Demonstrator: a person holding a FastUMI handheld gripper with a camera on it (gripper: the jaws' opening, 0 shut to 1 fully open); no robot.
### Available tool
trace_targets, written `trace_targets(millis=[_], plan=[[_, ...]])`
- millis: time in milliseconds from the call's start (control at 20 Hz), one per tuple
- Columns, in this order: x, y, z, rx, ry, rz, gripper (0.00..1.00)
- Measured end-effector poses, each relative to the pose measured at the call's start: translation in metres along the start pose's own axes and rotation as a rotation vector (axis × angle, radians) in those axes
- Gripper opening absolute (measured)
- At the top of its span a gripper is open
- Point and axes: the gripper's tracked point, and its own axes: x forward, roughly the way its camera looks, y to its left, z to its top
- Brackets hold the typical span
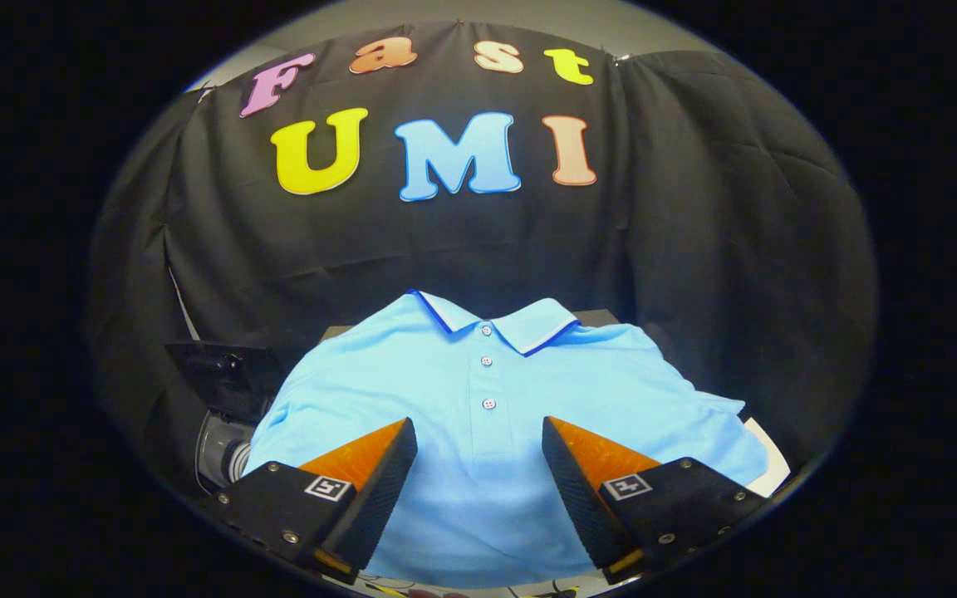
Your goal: Put the clothes into the washing machine and then close the washing machine lid.
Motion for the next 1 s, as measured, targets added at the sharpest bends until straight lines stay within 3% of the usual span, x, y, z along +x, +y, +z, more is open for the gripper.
trace_targets(millis=[200,400,550,650,700,850,900,1000], plan=[[0.032,-0.002,-0.005,-0.007,0.091,0.034,0.94],[0.034,-0.003,-0.008,-0.008,0.132,0.056,0.94],[0.034,-0.008,-0.010,-0.002,0.110,0.010,0.93],[0.033,-0.005,-0.011,-0.007,0.123,0.003,0.81],[0.034,-0.007,-0.012,-0.006,0.136,-0.008,0.71],[0.036,-0.008,-0.009,-0.069,0.157,0.023,0.07],[0.036,-0.007,-0.007,-0.088,0.161,0.034,0.01],[0.032,-0.007,-0.007,-0.081,0.162,0.037,0.01]])
